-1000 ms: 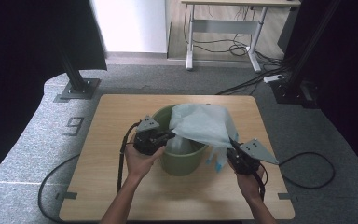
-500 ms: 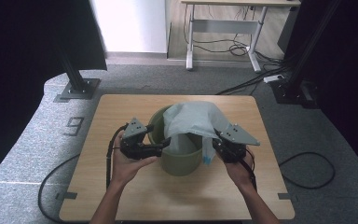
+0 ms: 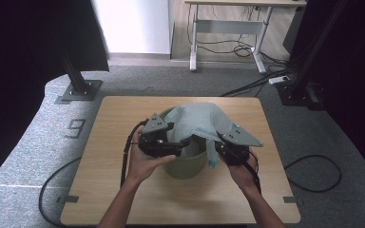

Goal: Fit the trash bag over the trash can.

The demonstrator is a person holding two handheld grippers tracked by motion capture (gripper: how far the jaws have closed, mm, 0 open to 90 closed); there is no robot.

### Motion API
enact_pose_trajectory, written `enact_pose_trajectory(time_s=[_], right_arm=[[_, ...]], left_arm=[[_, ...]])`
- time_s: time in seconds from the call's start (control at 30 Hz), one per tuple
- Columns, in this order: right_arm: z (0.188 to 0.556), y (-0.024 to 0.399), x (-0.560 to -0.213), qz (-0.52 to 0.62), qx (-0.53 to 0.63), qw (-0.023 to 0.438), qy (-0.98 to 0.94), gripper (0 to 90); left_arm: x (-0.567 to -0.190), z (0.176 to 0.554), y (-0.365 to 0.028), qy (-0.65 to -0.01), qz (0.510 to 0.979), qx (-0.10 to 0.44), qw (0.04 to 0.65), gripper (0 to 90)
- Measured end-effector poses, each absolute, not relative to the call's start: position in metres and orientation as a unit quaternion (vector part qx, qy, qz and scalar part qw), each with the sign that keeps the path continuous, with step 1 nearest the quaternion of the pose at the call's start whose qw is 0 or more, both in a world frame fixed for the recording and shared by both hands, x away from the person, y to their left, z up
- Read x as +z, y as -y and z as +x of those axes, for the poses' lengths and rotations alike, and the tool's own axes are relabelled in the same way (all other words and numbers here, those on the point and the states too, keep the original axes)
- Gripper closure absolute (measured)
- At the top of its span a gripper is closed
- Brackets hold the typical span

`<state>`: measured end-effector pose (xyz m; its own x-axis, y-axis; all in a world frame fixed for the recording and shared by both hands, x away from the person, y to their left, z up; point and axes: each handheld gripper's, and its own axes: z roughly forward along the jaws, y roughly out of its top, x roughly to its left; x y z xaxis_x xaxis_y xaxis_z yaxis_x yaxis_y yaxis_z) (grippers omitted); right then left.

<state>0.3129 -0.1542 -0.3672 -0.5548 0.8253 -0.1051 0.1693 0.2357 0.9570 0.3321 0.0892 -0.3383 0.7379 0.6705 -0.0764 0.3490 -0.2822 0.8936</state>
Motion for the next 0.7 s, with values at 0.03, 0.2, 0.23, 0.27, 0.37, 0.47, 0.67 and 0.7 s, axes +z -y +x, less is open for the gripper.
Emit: enact_pose_trajectory(time_s=[0.03,0.2,0.23,0.27,0.37,0.47,0.67,0.7], right_arm=[[0.312,0.153,-0.368,0.343,0.512,0.319,-0.72,88.4],[0.308,0.15,-0.372,0.327,0.522,0.301,-0.728,83.8],[0.307,0.151,-0.374,0.325,0.527,0.296,-0.728,80.7],[0.306,0.151,-0.376,0.323,0.532,0.288,-0.728,75.6],[0.299,0.153,-0.381,0.316,0.544,0.276,-0.727,60.8],[0.289,0.158,-0.385,0.305,0.557,0.266,-0.726,48.3],[0.267,0.184,-0.394,0.292,0.588,0.234,-0.717,37.0],[0.266,0.19,-0.395,0.296,0.591,0.236,-0.713,36.4]], left_arm=[[-0.339,0.334,-0.088,-0.325,0.785,0.161,0.502,33.7],[-0.343,0.337,-0.087,-0.311,0.794,0.16,0.498,74.7],[-0.345,0.337,-0.09,-0.315,0.795,0.157,0.495,79.2],[-0.347,0.338,-0.092,-0.319,0.795,0.157,0.491,83.6],[-0.351,0.341,-0.102,-0.335,0.788,0.152,0.493,88.4],[-0.354,0.345,-0.114,-0.356,0.78,0.158,0.489,89.6],[-0.36,0.351,-0.14,-0.387,0.765,0.157,0.49,89.6],[-0.361,0.351,-0.144,-0.39,0.763,0.157,0.492,89.6]])
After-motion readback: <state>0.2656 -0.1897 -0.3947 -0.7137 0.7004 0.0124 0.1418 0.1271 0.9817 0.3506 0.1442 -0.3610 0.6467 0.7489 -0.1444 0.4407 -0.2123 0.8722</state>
